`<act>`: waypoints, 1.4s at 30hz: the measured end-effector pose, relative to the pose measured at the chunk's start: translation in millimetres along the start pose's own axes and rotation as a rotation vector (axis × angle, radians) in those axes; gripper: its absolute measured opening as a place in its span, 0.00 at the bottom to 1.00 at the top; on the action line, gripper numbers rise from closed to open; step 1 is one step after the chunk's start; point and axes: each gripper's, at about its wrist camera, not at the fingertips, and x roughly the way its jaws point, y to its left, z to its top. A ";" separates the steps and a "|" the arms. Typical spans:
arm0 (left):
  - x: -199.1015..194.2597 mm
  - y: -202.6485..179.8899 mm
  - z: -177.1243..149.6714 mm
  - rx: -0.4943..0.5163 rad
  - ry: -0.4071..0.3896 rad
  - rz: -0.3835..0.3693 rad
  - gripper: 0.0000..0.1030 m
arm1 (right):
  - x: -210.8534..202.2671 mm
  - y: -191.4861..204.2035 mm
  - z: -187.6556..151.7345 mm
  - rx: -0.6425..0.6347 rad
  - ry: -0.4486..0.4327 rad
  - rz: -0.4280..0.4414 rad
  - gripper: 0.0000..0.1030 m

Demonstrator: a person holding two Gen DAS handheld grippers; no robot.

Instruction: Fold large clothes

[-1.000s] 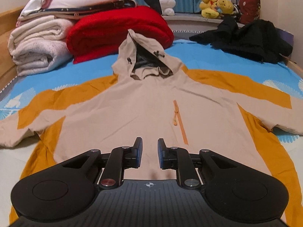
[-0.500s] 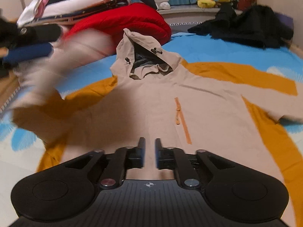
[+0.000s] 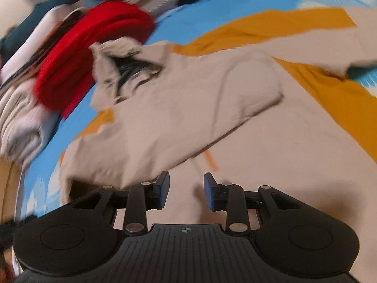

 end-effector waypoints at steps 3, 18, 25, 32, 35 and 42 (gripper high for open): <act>8.1 -5.2 -1.6 0.028 0.021 -0.011 0.56 | 13.9 -18.5 13.8 0.098 -0.013 -0.021 0.33; 42.5 6.7 -6.7 0.033 0.081 0.014 0.56 | 30.5 -52.3 54.1 0.129 -0.156 0.034 0.00; 53.2 3.3 -13.1 0.035 0.105 0.000 0.58 | -15.2 -52.4 72.3 0.079 -0.350 -0.123 0.01; 76.7 7.1 -27.6 0.034 0.178 0.007 0.62 | 9.3 -93.1 73.5 0.209 -0.229 -0.237 0.06; 85.9 9.4 -35.2 0.089 0.229 0.047 0.30 | 6.1 -101.3 79.8 0.249 -0.241 -0.263 0.09; 63.0 -2.7 -27.6 0.130 0.126 0.105 0.27 | -13.5 -138.9 91.6 0.302 -0.287 -0.305 0.10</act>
